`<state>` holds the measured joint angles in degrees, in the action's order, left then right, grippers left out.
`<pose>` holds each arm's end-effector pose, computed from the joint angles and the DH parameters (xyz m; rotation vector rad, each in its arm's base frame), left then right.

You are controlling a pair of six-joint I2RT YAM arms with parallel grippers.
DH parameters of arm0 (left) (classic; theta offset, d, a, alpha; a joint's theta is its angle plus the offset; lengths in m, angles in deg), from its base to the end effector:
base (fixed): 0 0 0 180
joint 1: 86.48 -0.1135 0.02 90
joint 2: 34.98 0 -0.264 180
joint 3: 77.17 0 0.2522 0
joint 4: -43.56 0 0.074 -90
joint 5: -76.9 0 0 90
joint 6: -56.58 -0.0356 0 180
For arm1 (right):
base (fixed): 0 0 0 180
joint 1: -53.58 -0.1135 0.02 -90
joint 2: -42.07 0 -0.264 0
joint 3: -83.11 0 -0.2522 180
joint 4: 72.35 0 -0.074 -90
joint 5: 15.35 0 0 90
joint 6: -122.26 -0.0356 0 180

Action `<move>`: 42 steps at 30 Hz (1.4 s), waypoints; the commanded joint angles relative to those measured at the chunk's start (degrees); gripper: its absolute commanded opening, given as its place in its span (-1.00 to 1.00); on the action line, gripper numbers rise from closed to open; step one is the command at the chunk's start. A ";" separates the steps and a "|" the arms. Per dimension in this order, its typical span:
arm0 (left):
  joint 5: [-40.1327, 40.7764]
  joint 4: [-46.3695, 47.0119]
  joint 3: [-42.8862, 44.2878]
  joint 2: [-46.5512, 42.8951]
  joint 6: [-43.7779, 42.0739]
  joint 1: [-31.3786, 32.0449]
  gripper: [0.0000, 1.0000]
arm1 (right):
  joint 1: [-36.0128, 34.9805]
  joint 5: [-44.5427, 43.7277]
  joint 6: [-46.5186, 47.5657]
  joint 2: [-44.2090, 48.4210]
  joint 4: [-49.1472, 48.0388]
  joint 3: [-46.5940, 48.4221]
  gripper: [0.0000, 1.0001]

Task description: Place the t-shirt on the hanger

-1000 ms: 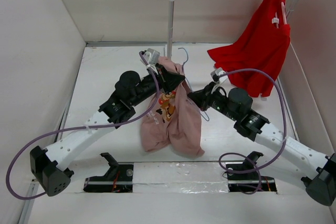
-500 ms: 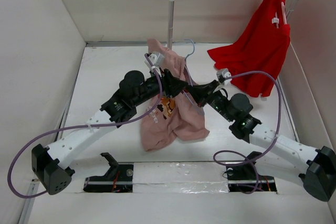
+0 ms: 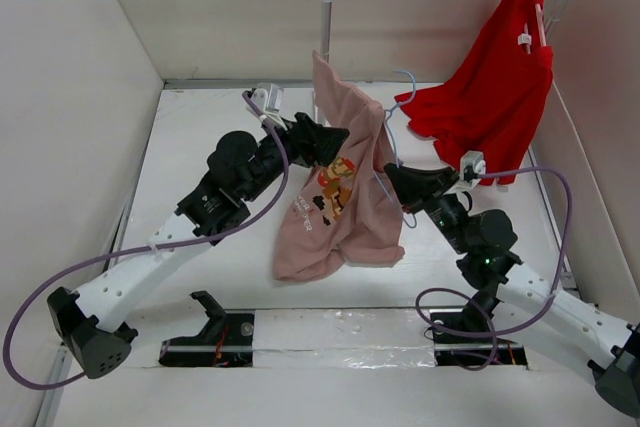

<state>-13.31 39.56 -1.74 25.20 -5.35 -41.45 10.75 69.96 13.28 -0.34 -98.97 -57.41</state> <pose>0.1692 -0.1696 0.4303 0.2183 1.4421 -1.0605 0.1319 0.1183 0.3226 -0.1749 1.1932 0.9040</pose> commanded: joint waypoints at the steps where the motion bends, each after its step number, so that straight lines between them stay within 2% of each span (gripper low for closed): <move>1: 5.04 4.75 5.11 1.59 4.17 0.32 0.34 | -0.76 -2.08 0.88 3.03 -6.99 -1.01 -1.00; 7: 3.11 7.99 10.47 8.27 10.15 0.32 0.51 | -1.29 -1.55 1.58 6.99 -5.33 -2.60 -1.00; 12: 1.44 7.55 13.48 13.98 14.72 0.32 0.54 | -1.29 -1.55 2.80 10.07 -2.25 -2.34 -1.00; 18: 2.14 15.01 9.36 15.49 21.49 0.32 0.56 | -1.82 -0.41 3.60 9.28 -1.98 -2.33 -1.00; 22: 2.85 25.89 3.82 15.58 26.14 0.32 0.60 | -1.82 0.29 3.78 6.65 -4.17 -3.21 -1.00; 24: 1.27 25.93 4.16 17.59 27.29 0.32 0.60 | -1.82 0.03 3.78 4.90 -5.23 -3.74 -1.00; 27: 0.47 25.48 4.95 19.79 28.08 0.32 0.49 | -2.34 1.08 4.83 2.26 -6.03 -3.22 -1.00; 31: -2.52 26.28 4.86 20.85 28.35 0.32 0.15 | -2.35 0.73 6.15 -0.29 -6.29 -2.69 -1.00; 36: -3.74 26.54 4.16 21.03 28.26 -0.73 -0.07 | -2.35 1.00 6.59 -2.93 -6.99 -2.33 -1.00; 38: -3.31 29.07 2.24 20.24 28.18 -0.74 -0.32 | -2.35 1.43 6.59 -4.16 -7.96 -1.99 -1.00; 39: -3.57 29.09 1.62 20.24 28.35 -0.74 -0.32 | -2.35 1.44 6.59 -4.43 -7.96 -1.98 -1.00; 40: -4.01 30.39 1.09 20.24 28.44 -1.26 -0.52 | -2.35 1.35 6.42 -4.43 -7.96 -1.98 -1.00; 42: -5.41 29.71 1.35 20.50 28.26 -1.88 -0.67 | -2.35 1.35 6.33 -4.70 -8.05 -1.99 -1.00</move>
<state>-15.01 63.54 -0.08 47.50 23.11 -42.89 8.87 70.64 18.59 -4.89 -101.20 -61.43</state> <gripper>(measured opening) 0.192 0.054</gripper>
